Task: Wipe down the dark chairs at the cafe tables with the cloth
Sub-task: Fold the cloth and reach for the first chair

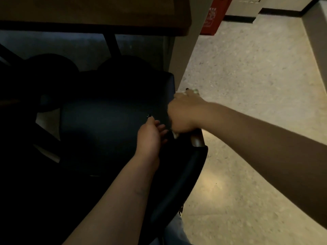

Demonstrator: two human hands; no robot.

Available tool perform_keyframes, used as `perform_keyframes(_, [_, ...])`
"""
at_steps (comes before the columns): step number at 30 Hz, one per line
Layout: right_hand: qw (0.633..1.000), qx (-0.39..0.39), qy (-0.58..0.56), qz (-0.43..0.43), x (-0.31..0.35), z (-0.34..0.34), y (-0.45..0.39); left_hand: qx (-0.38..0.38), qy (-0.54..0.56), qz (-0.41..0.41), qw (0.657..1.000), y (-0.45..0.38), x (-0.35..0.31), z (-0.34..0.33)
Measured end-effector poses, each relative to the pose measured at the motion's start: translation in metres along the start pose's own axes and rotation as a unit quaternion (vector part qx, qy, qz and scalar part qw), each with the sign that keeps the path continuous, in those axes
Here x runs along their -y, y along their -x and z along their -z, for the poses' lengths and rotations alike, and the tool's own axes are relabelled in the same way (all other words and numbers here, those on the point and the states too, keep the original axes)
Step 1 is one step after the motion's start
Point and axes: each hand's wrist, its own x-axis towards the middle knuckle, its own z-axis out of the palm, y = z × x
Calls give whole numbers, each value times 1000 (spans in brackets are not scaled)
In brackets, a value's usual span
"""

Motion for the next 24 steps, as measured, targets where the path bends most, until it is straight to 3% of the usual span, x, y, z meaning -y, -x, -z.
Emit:
perform_keyframes(4, [995, -56, -76, -16, -2, -16, 14, 19, -26, -8, 999, 0, 2, -6])
perform_keyframes(10, [949, -27, -301, -89, -34, -10, -51, 40, -136, -4, 990, 1, 8, -5])
perform_keyframes(14, [935, -61, -329, -121, -36, -18, -46, 55, -132, 27, 989, 5, 7, -7])
perform_keyframes(17, [938, -169, -292, -81, -18, -32, -8, 69, -151, 12, 986, 9, 6, -6])
perform_keyframes(21, [848, -284, -444, -54, 24, -55, 52, 57, -157, 6, 986, 6, 8, -5])
perform_keyframes(24, [799, -268, -534, -67, 23, -56, 49, 42, -120, 24, 992, 4, 8, -6])
